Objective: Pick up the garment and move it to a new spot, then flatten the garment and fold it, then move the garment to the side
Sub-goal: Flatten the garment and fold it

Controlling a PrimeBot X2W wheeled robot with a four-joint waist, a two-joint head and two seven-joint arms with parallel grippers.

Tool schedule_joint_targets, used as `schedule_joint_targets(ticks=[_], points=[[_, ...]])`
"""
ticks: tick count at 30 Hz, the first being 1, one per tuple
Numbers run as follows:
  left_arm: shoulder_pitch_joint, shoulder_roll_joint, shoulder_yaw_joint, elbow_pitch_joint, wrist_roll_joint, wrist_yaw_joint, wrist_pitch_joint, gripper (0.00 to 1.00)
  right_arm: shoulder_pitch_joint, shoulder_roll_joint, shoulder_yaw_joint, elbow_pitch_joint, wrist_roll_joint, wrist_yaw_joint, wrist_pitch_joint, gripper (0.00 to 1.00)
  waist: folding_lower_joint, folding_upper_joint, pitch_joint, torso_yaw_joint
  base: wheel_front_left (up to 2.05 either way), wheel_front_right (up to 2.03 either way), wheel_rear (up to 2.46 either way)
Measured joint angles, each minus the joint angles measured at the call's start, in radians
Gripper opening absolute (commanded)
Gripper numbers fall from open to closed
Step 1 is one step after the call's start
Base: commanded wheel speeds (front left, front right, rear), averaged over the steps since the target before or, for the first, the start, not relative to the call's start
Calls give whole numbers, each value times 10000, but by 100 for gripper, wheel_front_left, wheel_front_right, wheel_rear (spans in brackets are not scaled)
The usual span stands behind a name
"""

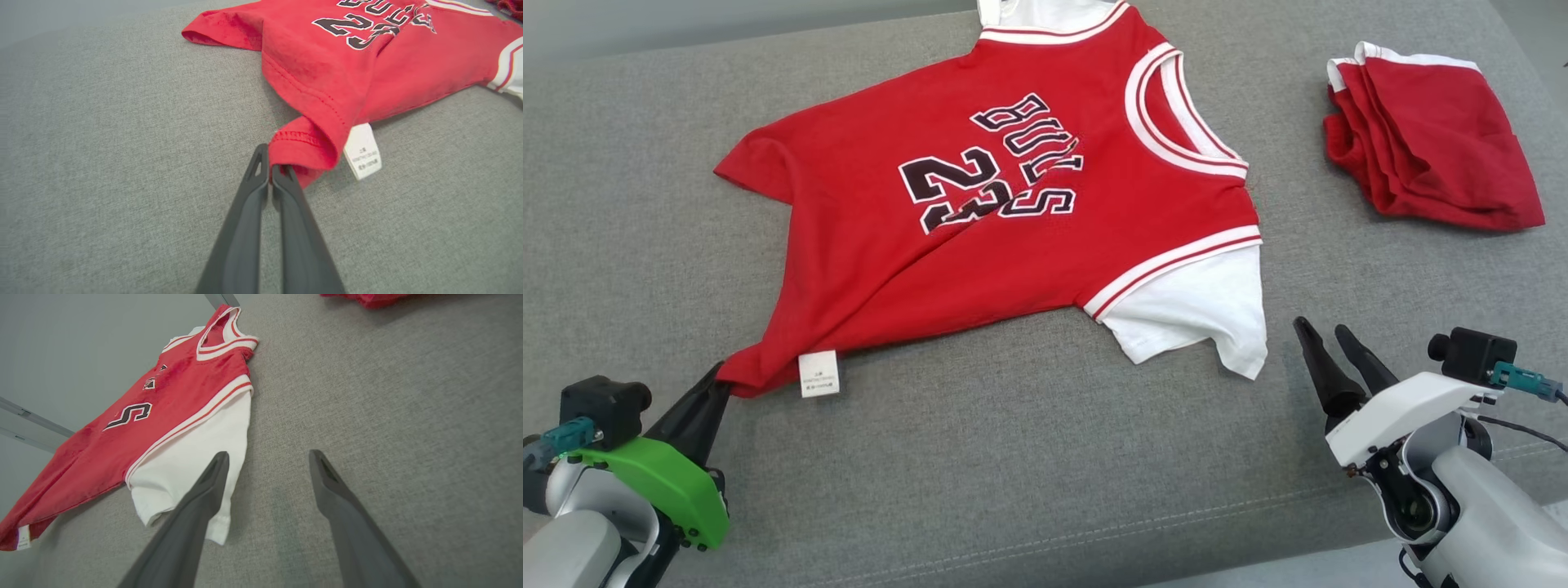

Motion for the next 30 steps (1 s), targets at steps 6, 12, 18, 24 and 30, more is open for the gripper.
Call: schedule_joint_targets(ticks=[6,12,18,24,30], points=[[479,94,63,-621,-194,201,0,0,27,109,21,86,52,6,-4,100,0,0,101,59,0,0,0],[763,-84,230,-1114,-420,508,-88,0,32,345,360,-8,50,130,12,100,0,0,174,70,0,0,0],[1159,-73,493,-1438,-449,777,-121,0,123,583,585,-178,52,186,54,100,0,0,234,-2,0,0,0],[1251,-65,514,-1818,-426,869,-121,0,128,740,727,-107,107,276,180,100,0,0,309,-51,0,0,0],[1360,-15,591,-2061,-383,968,-128,0,55,800,757,33,140,359,201,36,0,0,357,13,0,0,0]])
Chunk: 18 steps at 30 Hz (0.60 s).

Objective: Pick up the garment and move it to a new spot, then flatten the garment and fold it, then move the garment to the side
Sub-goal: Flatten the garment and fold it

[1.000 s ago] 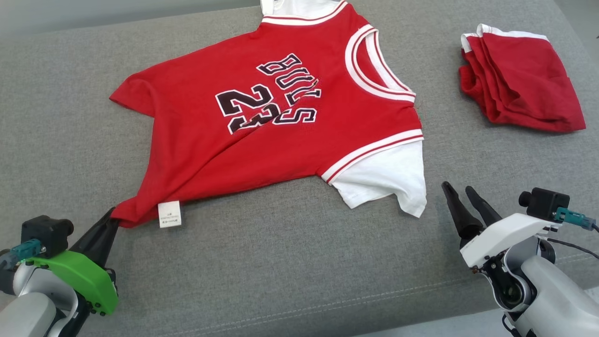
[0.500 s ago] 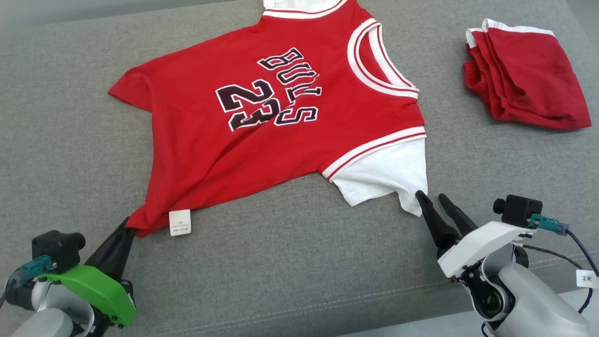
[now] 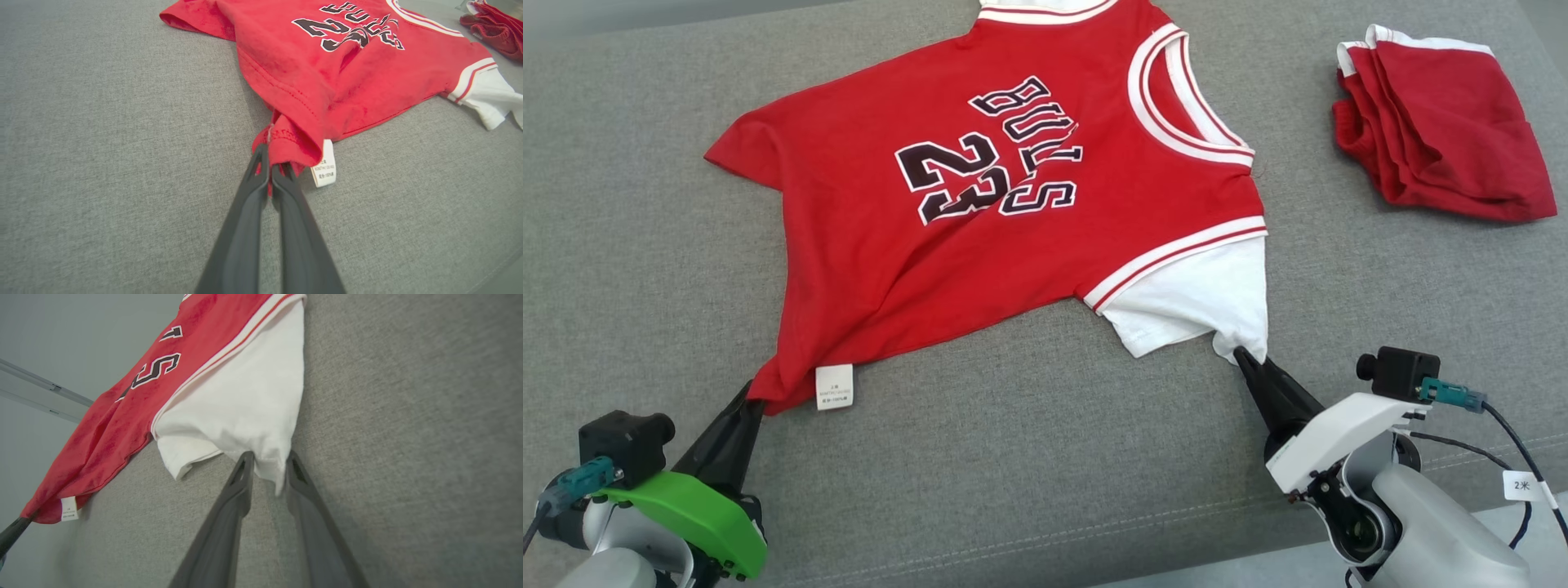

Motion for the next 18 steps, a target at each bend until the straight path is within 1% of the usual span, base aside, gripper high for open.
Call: schedule_joint_targets(ticks=[5,6,7,9,14,18], points=[[146,2,42,-98,0,38,-36,0,-187,0,44,293,15,31,65,24,0,0,-52,14,0,0,0],[201,2,56,-125,0,46,-38,0,-197,0,48,341,31,33,69,20,0,1,-81,15,0,0,0],[253,0,54,-144,0,84,-36,0,-199,-4,63,378,42,52,69,11,0,0,-110,17,0,0,0],[319,-6,73,-182,-2,86,-38,0,-209,-4,69,395,71,86,67,0,0,0,-167,21,0,0,0],[530,-81,303,-293,-88,115,-42,0,-284,-54,75,316,117,88,48,0,0,0,-309,-4,0,0,0],[798,-577,924,-631,-765,111,-48,0,-281,-115,-163,-111,527,132,-38,0,0,0,-442,-60,0,0,0]])
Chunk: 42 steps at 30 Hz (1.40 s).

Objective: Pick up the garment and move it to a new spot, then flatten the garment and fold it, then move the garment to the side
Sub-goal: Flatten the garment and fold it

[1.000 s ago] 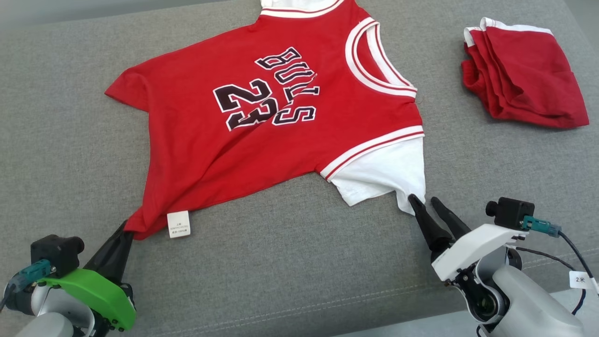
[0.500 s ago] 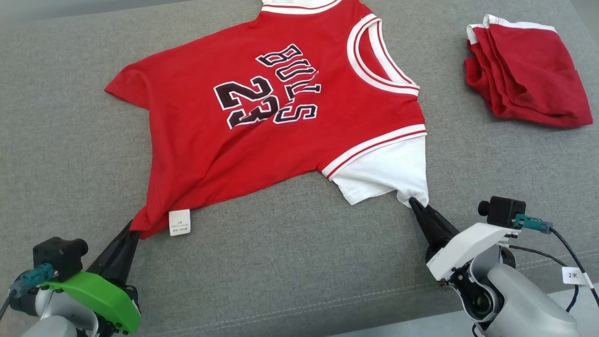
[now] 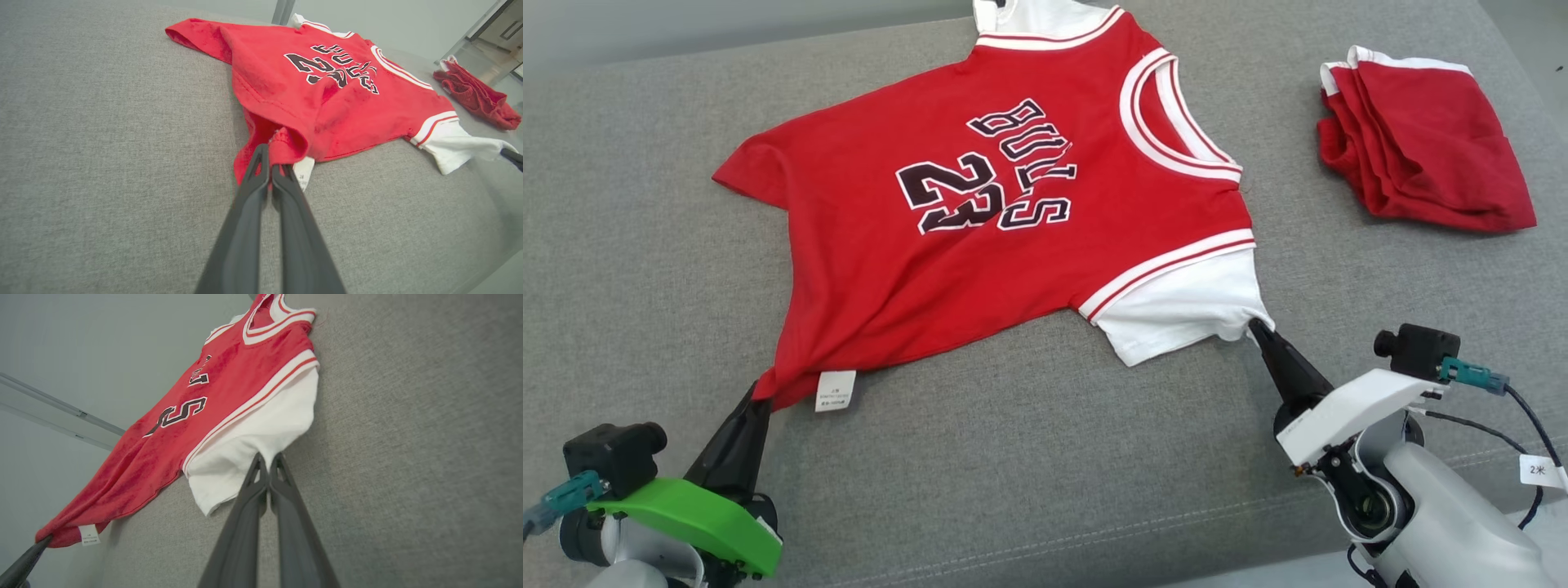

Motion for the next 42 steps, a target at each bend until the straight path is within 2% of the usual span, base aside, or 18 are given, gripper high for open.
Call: schedule_joint_targets(ticks=[4,10,14,22,28,42], points=[[156,-109,278,-69,-67,0,0,0,11,-128,-94,-397,230,44,-8,0,0,0,-126,-74,0,0,0],[790,-10,552,-107,-58,0,0,0,393,-959,-77,-1024,412,44,221,0,0,0,-383,-284,0,0,0],[1325,399,830,-59,-52,8,0,0,1029,-1432,328,-1634,529,44,807,0,0,0,-518,-488,0,0,0],[2017,813,642,228,113,127,4,0,1799,-1737,775,-2489,878,44,1421,0,0,0,-585,-768,0,0,0],[2050,911,570,349,119,136,217,0,2058,-1854,1022,-2982,978,46,1737,0,0,0,-563,-906,0,0,0],[2296,934,435,314,17,224,686,0,2508,-2424,867,-3371,1147,40,1948,0,0,0,-424,-1017,0,0,0]])
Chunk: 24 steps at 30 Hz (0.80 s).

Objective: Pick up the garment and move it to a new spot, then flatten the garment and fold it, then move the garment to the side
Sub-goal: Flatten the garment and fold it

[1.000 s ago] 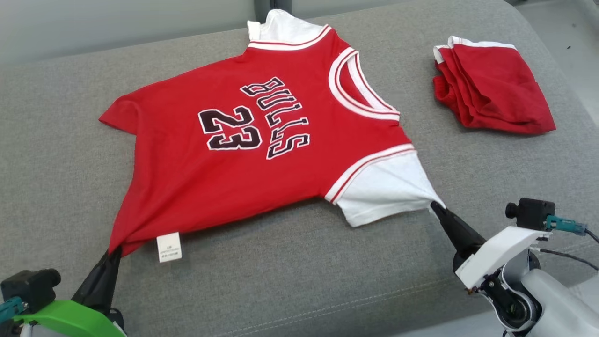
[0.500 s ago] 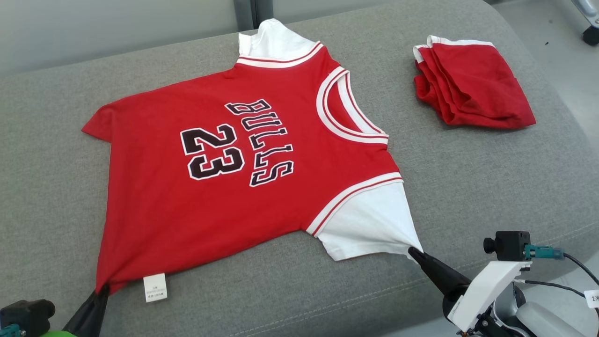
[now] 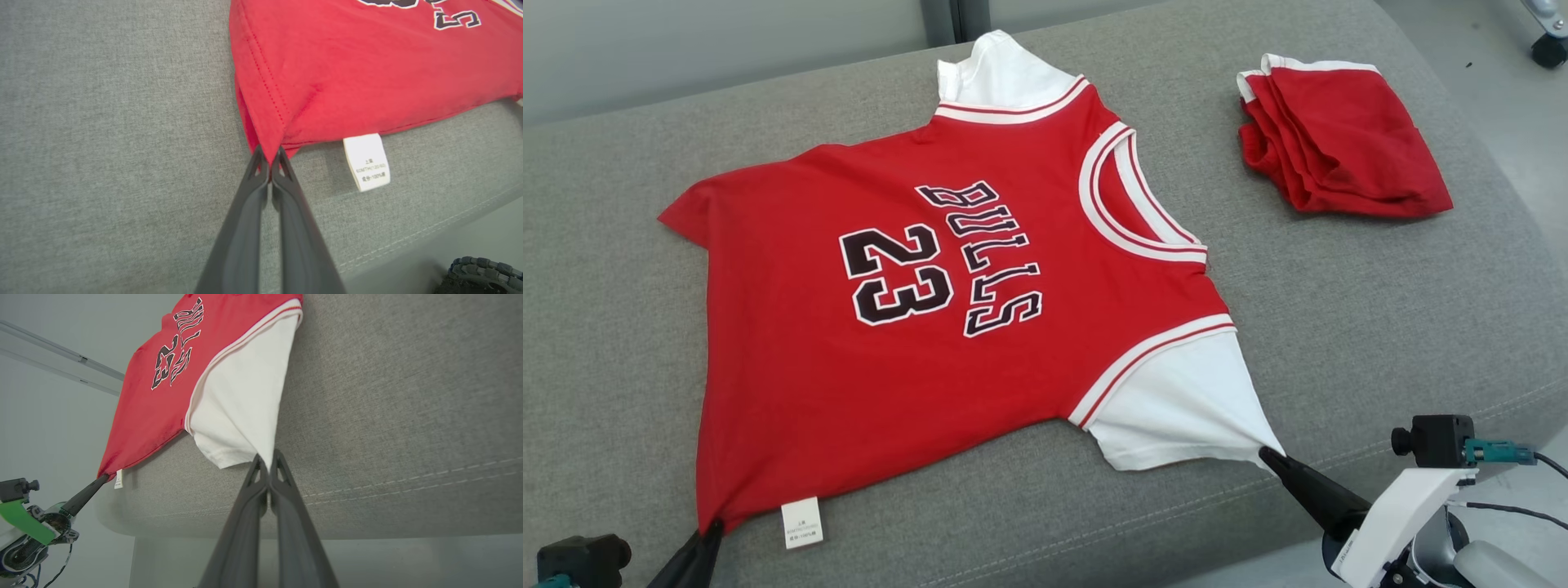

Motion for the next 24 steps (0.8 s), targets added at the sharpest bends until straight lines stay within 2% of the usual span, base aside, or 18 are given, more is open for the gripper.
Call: schedule_joint_targets(ticks=[13,24], points=[[-5,2,130,-148,0,10,69,0,249,-198,-136,-65,104,-190,88,0,0,0,153,211,0,0,0],[-44,-566,-136,-17,0,15,117,0,133,42,-105,345,73,-293,98,0,0,0,-11,188,0,0,0]])
